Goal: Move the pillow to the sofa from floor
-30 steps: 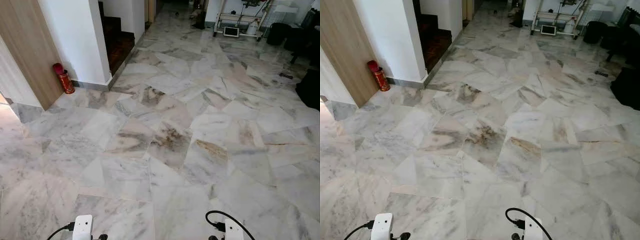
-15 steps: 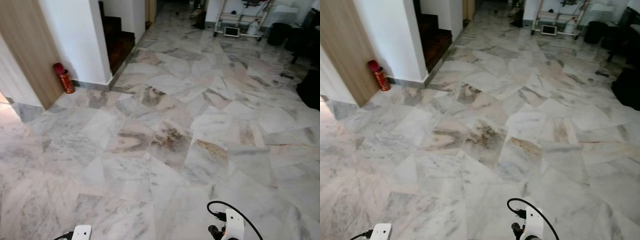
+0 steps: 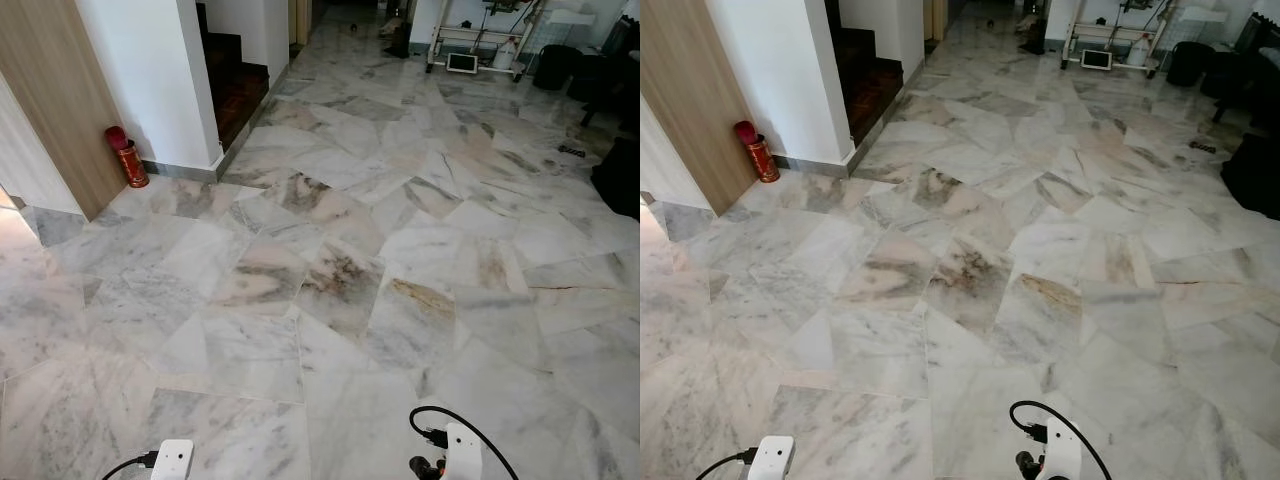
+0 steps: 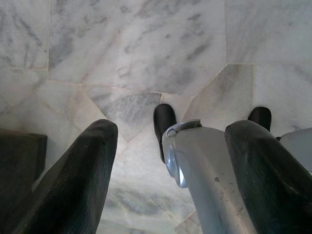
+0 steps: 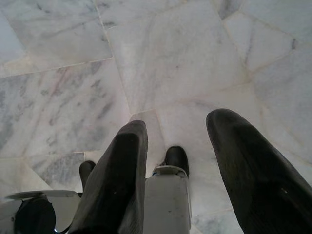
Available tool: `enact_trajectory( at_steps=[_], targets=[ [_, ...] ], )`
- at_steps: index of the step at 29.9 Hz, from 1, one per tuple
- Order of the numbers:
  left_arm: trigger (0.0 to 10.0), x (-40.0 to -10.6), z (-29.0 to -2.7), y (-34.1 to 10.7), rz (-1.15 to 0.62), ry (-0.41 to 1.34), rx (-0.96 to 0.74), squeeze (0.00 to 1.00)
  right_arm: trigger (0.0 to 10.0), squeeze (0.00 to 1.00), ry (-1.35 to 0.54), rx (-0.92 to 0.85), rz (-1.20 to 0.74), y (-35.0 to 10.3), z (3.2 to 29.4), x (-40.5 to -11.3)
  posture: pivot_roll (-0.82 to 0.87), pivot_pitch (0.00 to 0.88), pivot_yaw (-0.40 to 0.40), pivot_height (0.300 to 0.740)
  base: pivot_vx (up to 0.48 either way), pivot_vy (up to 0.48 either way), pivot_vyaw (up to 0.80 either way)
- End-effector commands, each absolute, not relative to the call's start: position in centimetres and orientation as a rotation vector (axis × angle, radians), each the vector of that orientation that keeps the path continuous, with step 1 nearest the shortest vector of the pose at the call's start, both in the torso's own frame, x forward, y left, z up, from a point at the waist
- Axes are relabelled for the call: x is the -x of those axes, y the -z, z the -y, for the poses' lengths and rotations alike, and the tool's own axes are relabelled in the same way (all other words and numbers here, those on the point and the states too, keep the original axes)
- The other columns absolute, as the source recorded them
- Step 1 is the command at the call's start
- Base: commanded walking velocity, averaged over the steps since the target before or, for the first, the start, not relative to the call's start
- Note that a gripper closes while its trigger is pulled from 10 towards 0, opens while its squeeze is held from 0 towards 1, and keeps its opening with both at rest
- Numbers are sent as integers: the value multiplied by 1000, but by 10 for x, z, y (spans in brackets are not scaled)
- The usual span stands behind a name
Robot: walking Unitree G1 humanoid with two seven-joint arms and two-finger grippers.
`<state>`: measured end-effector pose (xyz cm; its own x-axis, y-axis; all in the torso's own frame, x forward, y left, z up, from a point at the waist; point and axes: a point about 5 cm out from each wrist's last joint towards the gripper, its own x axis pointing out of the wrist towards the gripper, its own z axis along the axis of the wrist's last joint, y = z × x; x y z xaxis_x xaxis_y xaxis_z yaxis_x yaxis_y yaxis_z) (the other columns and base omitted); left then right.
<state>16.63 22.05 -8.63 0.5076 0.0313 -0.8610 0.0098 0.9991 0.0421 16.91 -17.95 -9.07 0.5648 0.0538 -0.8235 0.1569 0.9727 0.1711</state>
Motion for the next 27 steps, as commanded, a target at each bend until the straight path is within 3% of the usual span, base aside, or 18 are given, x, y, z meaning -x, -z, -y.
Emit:
enact_trajectory(
  at_steps=[1, 21, 27],
  targets=[
    [10000, -164, -224, 86, -1046, -20, -53, 0, 10000, 0, 81, -243, -971, 91, 182, -169, -3, 0, -34, 740, 0, 0, 0],
    [10000, -171, -219, 85, -1056, -9, -38, 0, 10000, 0, 103, -255, -979, 92, 185, -164, -8, 0, -33, 740, 0, 0, 0],
    [10000, -171, -219, 85, -1055, -12, -32, 0, 10000, 0, 107, -259, -975, 92, 185, -165, -8, 0, -33, 740, -265, 0, 0]
  ],
)
